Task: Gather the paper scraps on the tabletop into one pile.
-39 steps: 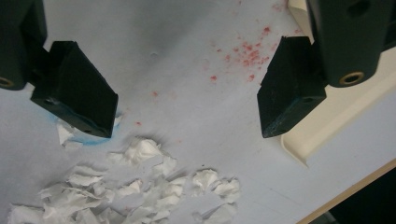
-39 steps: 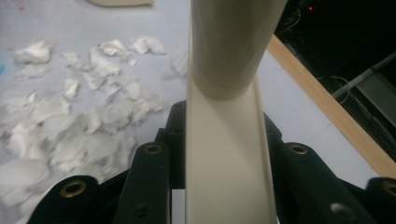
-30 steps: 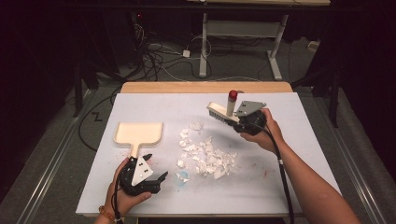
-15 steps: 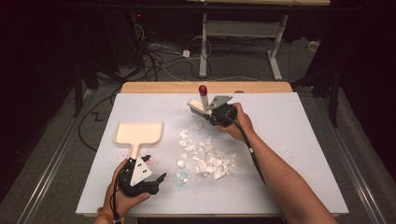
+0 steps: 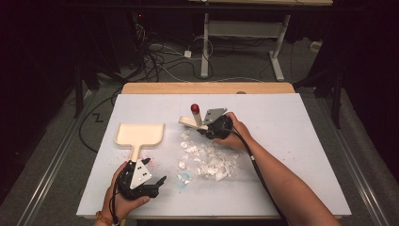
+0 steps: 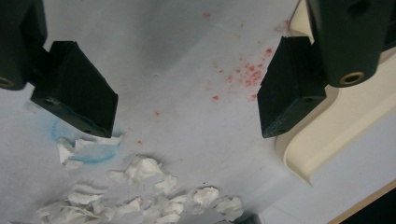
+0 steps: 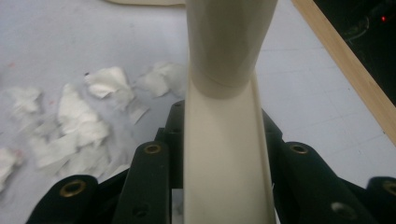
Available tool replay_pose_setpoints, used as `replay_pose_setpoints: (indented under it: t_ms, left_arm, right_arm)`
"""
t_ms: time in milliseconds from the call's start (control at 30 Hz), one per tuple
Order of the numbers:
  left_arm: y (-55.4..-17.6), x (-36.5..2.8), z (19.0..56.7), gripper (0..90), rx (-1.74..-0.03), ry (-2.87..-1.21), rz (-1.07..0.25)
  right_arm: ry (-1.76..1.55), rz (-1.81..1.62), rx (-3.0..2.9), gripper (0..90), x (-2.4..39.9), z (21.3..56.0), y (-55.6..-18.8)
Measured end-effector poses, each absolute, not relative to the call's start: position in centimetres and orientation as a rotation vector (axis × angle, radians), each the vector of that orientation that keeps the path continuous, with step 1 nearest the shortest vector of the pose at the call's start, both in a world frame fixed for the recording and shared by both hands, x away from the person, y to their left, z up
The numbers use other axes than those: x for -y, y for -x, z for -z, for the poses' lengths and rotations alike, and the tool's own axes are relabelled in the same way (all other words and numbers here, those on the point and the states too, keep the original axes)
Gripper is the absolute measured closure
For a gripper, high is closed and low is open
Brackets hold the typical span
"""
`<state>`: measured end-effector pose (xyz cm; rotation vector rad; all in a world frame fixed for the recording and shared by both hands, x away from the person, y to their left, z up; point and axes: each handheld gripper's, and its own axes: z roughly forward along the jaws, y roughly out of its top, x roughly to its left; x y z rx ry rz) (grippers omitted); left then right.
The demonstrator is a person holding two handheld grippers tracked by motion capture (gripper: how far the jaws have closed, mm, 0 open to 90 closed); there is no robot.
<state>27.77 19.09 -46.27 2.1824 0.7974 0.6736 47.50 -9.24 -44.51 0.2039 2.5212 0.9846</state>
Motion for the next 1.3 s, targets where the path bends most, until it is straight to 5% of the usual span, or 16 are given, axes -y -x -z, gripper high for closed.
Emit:
replay_pose_setpoints:
  t_ms: [733,1300]
  left_arm:
    - [-27.6,-18.8,46.3,19.7,-0.792,-2.202,-0.672]
    - [-27.9,-18.6,46.3,19.7,-0.783,-2.201,-0.665]
  right_arm:
    - [0.103,-1.106,-2.585,67.4,14.7,44.1,-39.5]
    - [-0.043,-1.122,-2.461,67.6,15.0,40.9,-42.7]
